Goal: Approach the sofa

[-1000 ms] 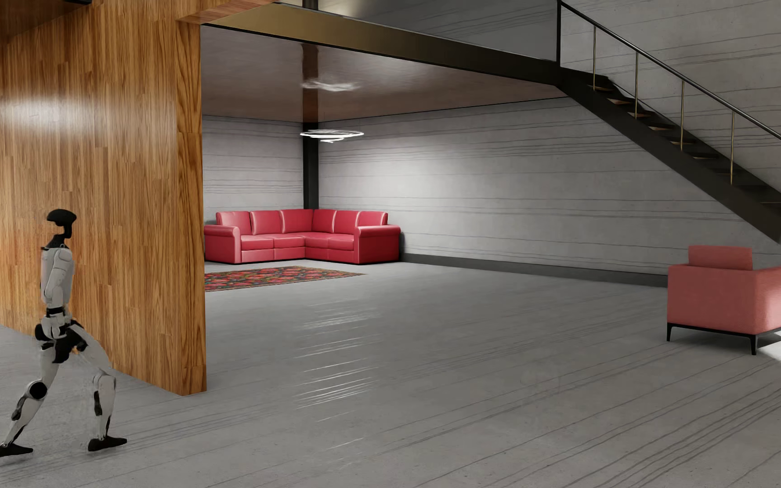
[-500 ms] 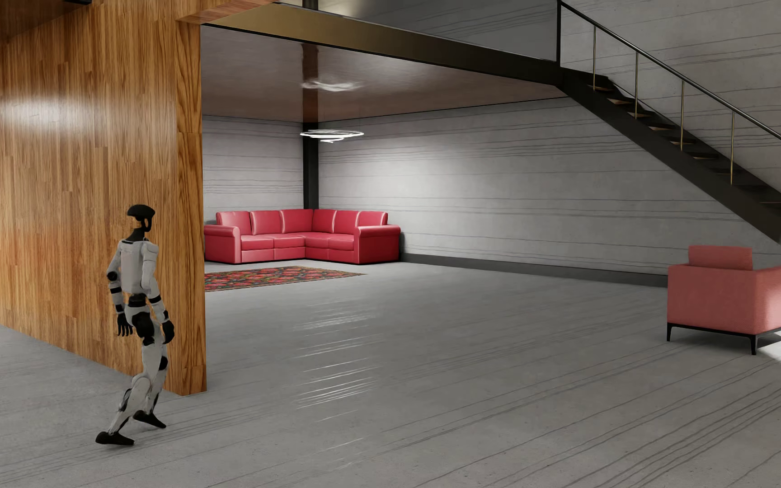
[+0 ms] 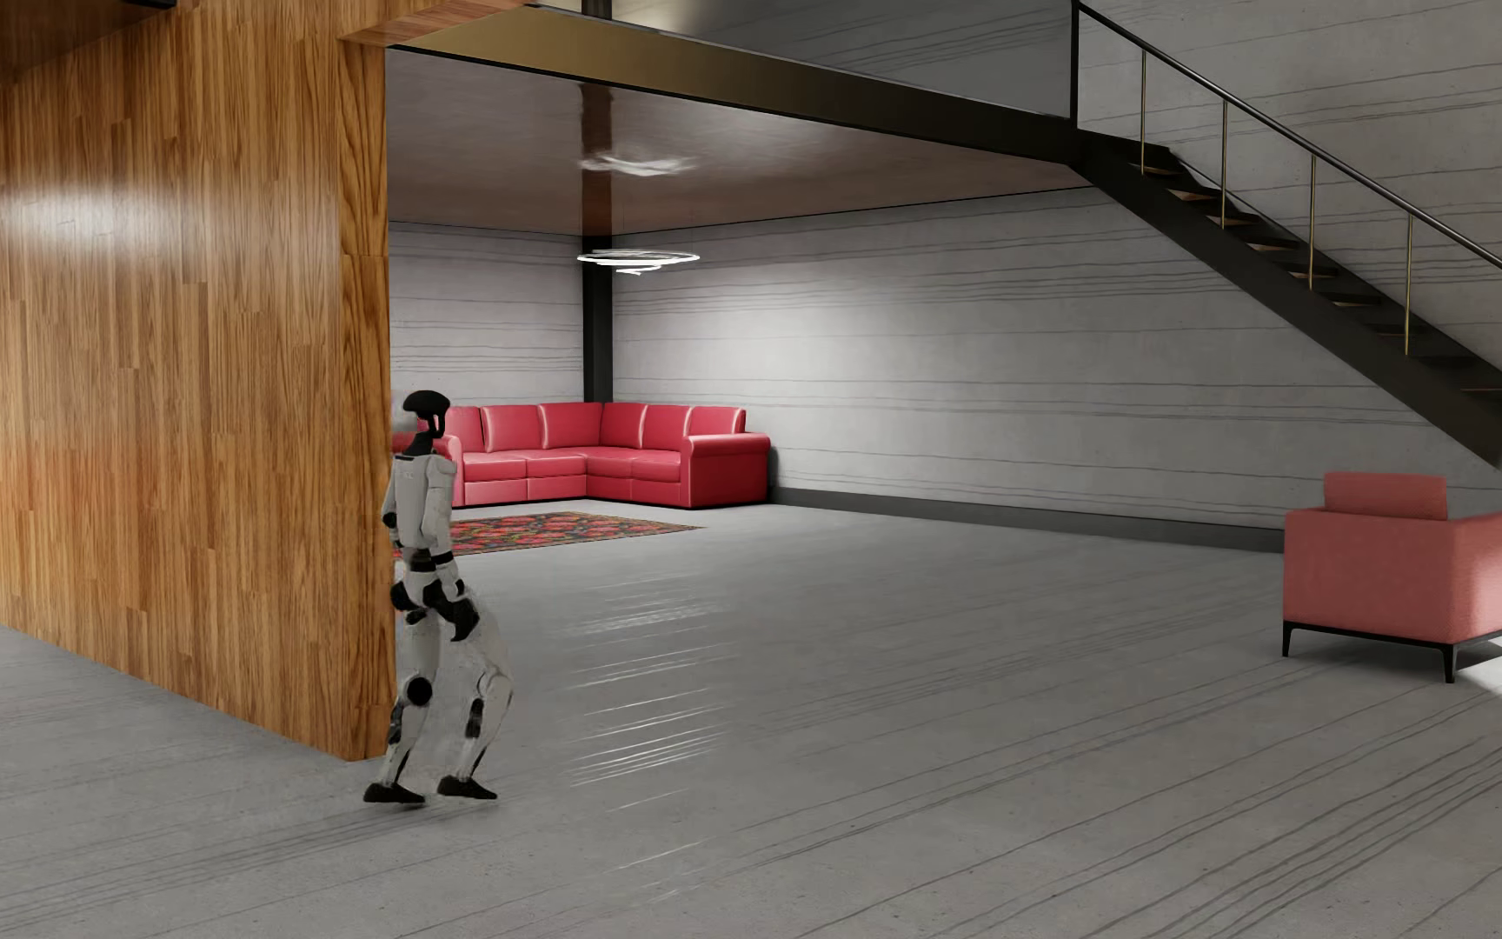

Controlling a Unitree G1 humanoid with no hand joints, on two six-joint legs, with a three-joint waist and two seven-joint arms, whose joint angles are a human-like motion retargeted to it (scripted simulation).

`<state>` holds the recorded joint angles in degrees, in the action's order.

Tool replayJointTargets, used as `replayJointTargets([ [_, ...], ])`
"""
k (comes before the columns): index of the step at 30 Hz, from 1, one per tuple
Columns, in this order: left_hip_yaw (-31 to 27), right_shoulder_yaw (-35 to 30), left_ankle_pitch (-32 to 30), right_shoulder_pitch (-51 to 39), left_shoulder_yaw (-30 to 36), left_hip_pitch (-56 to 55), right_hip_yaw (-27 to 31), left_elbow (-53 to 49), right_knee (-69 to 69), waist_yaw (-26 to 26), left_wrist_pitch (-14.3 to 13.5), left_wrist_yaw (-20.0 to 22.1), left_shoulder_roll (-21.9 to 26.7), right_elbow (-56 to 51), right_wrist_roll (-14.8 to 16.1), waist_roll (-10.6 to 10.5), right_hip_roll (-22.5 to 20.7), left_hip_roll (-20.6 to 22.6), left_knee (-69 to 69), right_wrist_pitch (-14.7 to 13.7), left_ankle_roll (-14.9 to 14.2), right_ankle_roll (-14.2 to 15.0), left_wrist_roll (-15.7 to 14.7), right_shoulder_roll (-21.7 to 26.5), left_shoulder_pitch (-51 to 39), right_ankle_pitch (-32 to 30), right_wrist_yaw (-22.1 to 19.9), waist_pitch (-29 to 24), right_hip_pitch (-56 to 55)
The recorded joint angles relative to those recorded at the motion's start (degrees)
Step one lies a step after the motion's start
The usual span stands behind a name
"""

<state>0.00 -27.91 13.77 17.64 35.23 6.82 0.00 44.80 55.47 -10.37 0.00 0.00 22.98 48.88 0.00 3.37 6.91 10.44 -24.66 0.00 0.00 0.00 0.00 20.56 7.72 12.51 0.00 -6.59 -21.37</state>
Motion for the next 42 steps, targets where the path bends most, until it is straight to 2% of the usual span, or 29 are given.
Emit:
replayJointTargets([
  [2, 0.0, 0.45, 7.7, 0.48, -3.2, 6.66, 0.0, -0.75, -20.69, -2.53, 0.0, 0.0, 0.59, 2.2, 0.0, -0.22, 0.57, -0.72, 1.72, 0.0, 0.0, 0.0, 0.0, -0.3, -3.79, -6.45, 0.0, 1.77, -3.16],
  [4, 0.0, 0.07, 6.64, 0.67, -5.09, 10.07, 0.0, -2.2, -27.12, -4.19, 0.0, 0.0, 1.26, 4.04, 0.0, -0.58, 0.77, -1.49, 1.02, 0.0, 0.0, 0.0, 0.0, -0.46, -5.55, -7.04, 0.0, 3.03, -5.16],
  [5, 0.0, 0.61, 3.57, 1.06, -5.48, 12.26, 0.0, -3.31, -22.95, -5.25, 0.0, 0.0, 1.2, 4.63, 0.0, -1.48, -0.48, -3.13, -1.26, 0.0, 0.0, 0.0, 0.0, -0.52, -4.89, -4.97, 0.0, 2.65, -5.81],
  [6, 0.0, -0.86, -1.57, 1.22, -6.8, 13.7, 0.0, -3.66, -18.78, -6.24, 0.0, 0.0, 0.63, 6.28, 0.0, -1.92, -1.57, -4.56, -5.34, 0.0, 0.0, 0.0, 0.0, -0.37, -3.1, -6.98, 0.0, 3.07, -4.88],
  [7, 0.0, -0.33, -10.25, 1.48, -8.25, 10.66, 0.0, -2.1, -14.04, -6.43, 0.0, 0.0, -1.05, 7.78, 0.0, -3.06, -2.53, -6.11, -13.87, 0.0, 0.0, 0.0, 0.0, -0.7, -1.47, -8.57, 0.0, 4.52, -6.21],
  [8, 0.0, 0.36, -18.7, 1.67, -8.24, 7.22, 0.0, 0.08, -10.05, -5.77, 0.0, 0.0, -2.48, 9.38, 0.0, -4.15, -4.9, -8.19, -25.99, 0.0, 0.0, 0.0, 0.0, -1.12, 0.29, -6.08, 0.0, 3.84, -3.59],
  [10, 0.0, 0.19, -19.02, 0.5, -3.94, -6.4, 0.0, 2.04, -11.94, -1.89, 0.0, 0.0, -3.31, 9.12, 0.0, -4.63, -7.13, -9.23, -51.64, 0.0, 0.0, 0.0, 0.0, -1.35, 1.39, -1.39, 0.0, 2.13, 5.28],
  [11, 0.0, -0.56, -19.55, -0.32, -0.67, -13.05, 0.0, 3.05, -14.6, 1.57, 0.0, 0.0, -3.58, 8.05, 0.0, -3.68, -6.46, -8.26, -54.46, 0.0, 0.0, 0.0, 0.0, -0.98, 1.69, -0.79, 0.0, 1.85, 10.04],
  [12, 0.0, -0.27, -21.6, -1.29, 0.61, -17.99, 0.0, 4.8, -17.17, 5.5, 0.0, 0.0, -4.0, 6.55, 0.0, -2.62, -6.28, -7.35, -49.96, 0.0, 0.0, 0.0, 0.0, -0.77, 2.59, -0.62, 0.0, 1.09, 14.26],
  [14, 0.0, -0.07, -32.39, -3.66, 0.98, -25.38, 0.0, 7.21, -22.95, 10.69, 0.0, 0.0, -3.75, 2.32, 0.0, -1.17, -5.6, -6.13, -26.95, 0.0, 0.0, 0.0, 0.0, 0.18, 5.44, 0.55, 0.0, 0.46, 23.29],
  [15, 0.0, 1.1, -31.92, -4.32, 1.3, -27.35, 0.0, 7.68, -24.96, 12.3, 0.0, 0.0, -3.26, -1.13, 0.0, -0.77, -5.63, -6.06, -14.45, 0.0, 0.0, 0.0, 0.0, 0.85, 6.64, 1.27, 0.0, 0.7, 26.97],
  [17, 0.0, 4.46, -7.08, -5.58, 3.16, -29.55, 0.0, 8.9, -25.48, 14.45, 0.0, 0.0, -2.58, -5.54, 0.0, -0.17, -4.75, -5.4, -2.36, 0.0, 0.0, 0.0, 0.0, 2.04, 8.38, 3.72, 0.0, 1.64, 31.99],
  [18, 0.0, 5.88, -7.06, -5.4, 4.78, -30.91, 0.0, 7.89, -24.5, 15.21, 0.0, 0.0, -1.65, -6.31, 0.0, 0.32, -4.56, -4.98, -2.36, 0.0, 0.0, 0.0, 0.0, 2.34, 9.42, 4.11, 0.0, 1.83, 33.91],
  [19, 0.0, 7.47, -14.96, -4.61, 5.19, -31.63, 0.0, 8.01, -22.33, 15.78, 0.0, 0.0, -1.31, -6.45, 0.0, 0.62, -4.46, -4.19, -4.78, 0.0, 0.0, 0.0, 0.0, 2.2, 10.42, 2.23, 0.0, 2.11, 35.43],
  [21, 0.0, 9.01, -25.14, -2.42, 5.16, -30.07, 0.0, 8.86, -4.83, 14.32, 0.0, 0.0, -1.4, -3.97, 0.0, 2.96, -0.75, 0.06, -10.15, 0.0, 0.0, 0.0, 0.0, 1.17, 11.95, -12.15, 0.0, 3.19, 30.71],
  [22, 0.0, 8.04, -23.93, -1.75, 5.67, -27.33, 0.0, 9.71, 8.53, 12.14, 0.0, 0.0, -1.42, -1.71, 0.0, 3.2, -0.1, 1.56, -12.32, 0.0, 0.0, 0.0, 0.0, 1.0, 11.65, -14.98, 0.0, 3.05, 24.78],
  [23, 0.0, 7.03, -20.26, -1.63, 5.32, -22.36, 0.0, 8.69, 17.91, 10.73, 0.0, 0.0, -1.01, -0.15, 0.0, 4.44, 1.24, 2.87, -11.37, 0.0, 0.0, 0.0, 0.0, 0.74, 11.18, -8.03, 0.0, 1.85, 18.72],
  [24, 0.0, 5.01, -16.13, -1.86, 5.22, -16.22, 0.0, 8.35, 19.9, 8.83, 0.0, 0.0, -0.95, 1.18, 0.0, 4.31, 0.81, 2.66, -8.85, 0.0, 0.0, 0.0, 0.0, 0.36, 10.13, -2.41, 0.0, 0.64, 13.32],
  [26, 0.0, 2.22, -8.9, -0.37, 4.87, -6.58, 0.0, 8.08, 6.73, 2.23, 0.0, 0.0, -0.34, 2.61, 0.0, 2.59, -0.45, 1.51, -5.58, 0.0, 0.0, 0.0, 0.0, 0.3, 6.85, 1.42, 0.0, -0.1, 6.3],
  [29, 0.0, 4.43, 3.13, 3.09, -0.86, 3.39, 0.0, 3.71, -23.42, -3.41, 0.0, 0.0, 0.26, 2.39, 0.0, -0.38, -0.85, -0.3, -0.35, 0.0, 0.0, 0.0, 0.0, 1.24, 2.8, -3.53, 0.0, 1.71, -1.41],
  [31, 0.0, 5.32, 6.96, 4.99, -2.16, 7.62, 0.0, 1.97, -24.68, -6.63, 0.0, 0.0, 1.13, 3.14, 0.0, -2.26, 1.48, -1.2, -1.58, 0.0, 0.0, 0.0, 0.0, 1.61, 0.86, -5.14, 0.0, 3.37, -5.6],
  [32, 0.0, 4.8, 6.28, 5.56, -3.77, 10.29, 0.0, 0.41, -19.52, -8.74, 0.0, 0.0, 0.72, 3.86, 0.0, -3.54, 0.86, -2.04, -5.18, 0.0, 0.0, 0.0, 0.0, 2.25, 1.79, -8.37, 0.0, 2.86, -5.79],
  [33, 0.0, 7.36, -1.21, 6.13, -7.95, 8.91, 0.0, -1.31, -12.91, -9.67, 0.0, 0.0, 0.42, 4.74, 0.0, -5.48, -0.61, -3.47, -13.25, 0.0, 0.0, 0.0, 0.0, 1.7, 1.73, -10.3, 0.0, 3.2, -7.48],
  [34, 0.0, 5.23, -14.07, 5.22, -4.59, 5.87, 0.0, 1.64, -8.99, -9.82, 0.0, 0.0, -1.24, 7.26, 0.0, -7.22, -1.18, -4.33, -25.3, 0.0, 0.0, 0.0, 0.0, 1.92, 2.23, -8.37, 0.0, 2.61, -5.14],
  [35, 0.0, 4.88, -22.86, 4.39, -3.25, 0.65, 0.0, 2.3, -7.06, -7.59, 0.0, 0.0, -1.69, 8.76, 0.0, -7.33, -1.3, -4.67, -36.98, 0.0, 0.0, 0.0, 0.0, 1.39, 2.12, -5.49, 0.0, 2.15, -2.96],
  [36, 0.0, 4.54, -26.14, 3.67, -0.78, -5.24, 0.0, 2.89, -7.62, -4.99, 0.0, 0.0, -2.19, 9.35, 0.0, -7.47, -1.24, -5.8, -44.19, 0.0, 0.0, 0.0, 0.0, 0.62, 1.86, -3.57, 0.0, 1.66, 0.66],
  [38, 0.0, 3.79, -26.16, 3.15, 0.26, -17.59, 0.0, 6.79, -12.92, 0.25, 0.0, 0.0, -4.22, 7.39, 0.0, -5.57, 1.09, -5.6, -44.23, 0.0, 0.0, 0.0, 0.0, -0.52, 2.68, -1.68, 0.0, 1.1, 10.98],
  [41, 0.0, 2.58, -29.44, 3.87, 2.24, -32.22, 0.0, 6.64, -21.29, 10.61, 0.0, 0.0, -3.52, -1.48, 0.0, -2.07, 3.36, -5.94, -23.32, 0.0, 0.0, 0.0, 0.0, 0.32, 7.64, 4.24, 0.0, 1.63, 26.02],
  [42, 0.0, 3.2, -25.56, 3.5, 1.82, -36.0, 0.0, 6.63, -22.78, 13.84, 0.0, 0.0, -2.87, -4.26, 0.0, -2.09, 3.31, -6.78, -15.49, 0.0, 0.0, 0.0, 0.0, 1.21, 9.05, 5.84, 0.0, 1.77, 30.21],
])
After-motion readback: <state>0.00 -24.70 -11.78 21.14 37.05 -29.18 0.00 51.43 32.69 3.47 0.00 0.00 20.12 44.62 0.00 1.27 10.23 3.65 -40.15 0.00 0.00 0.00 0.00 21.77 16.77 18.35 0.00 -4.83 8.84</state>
